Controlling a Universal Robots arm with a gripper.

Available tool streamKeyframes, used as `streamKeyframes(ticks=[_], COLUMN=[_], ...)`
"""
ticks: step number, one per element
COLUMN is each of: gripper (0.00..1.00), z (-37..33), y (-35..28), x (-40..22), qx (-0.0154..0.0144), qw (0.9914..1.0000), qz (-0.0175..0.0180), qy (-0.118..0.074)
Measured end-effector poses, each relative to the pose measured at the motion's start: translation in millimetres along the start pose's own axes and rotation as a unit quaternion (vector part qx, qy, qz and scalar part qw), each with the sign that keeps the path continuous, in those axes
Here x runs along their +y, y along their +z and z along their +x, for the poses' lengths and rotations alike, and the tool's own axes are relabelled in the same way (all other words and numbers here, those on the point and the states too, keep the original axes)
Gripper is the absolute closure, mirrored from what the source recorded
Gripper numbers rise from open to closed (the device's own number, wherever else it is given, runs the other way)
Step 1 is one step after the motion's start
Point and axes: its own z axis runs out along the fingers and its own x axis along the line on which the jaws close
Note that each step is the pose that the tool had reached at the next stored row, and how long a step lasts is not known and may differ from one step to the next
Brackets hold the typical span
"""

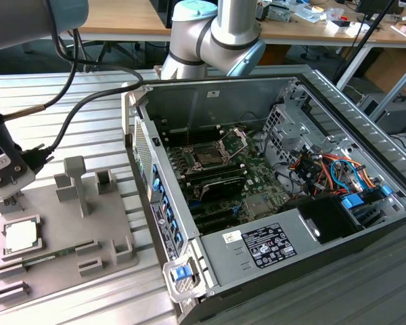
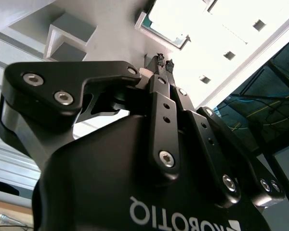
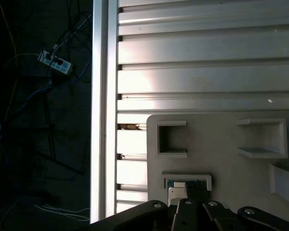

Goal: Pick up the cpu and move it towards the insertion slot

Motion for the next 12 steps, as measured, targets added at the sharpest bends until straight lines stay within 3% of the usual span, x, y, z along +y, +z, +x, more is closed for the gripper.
streamKeyframes(ticks=[12], gripper=[0.89], z=[0.5], y=[2.6], x=[-4.2], qx=[0.0000], qw=[1.00000], qz=[0.0000], qy=[0.000])
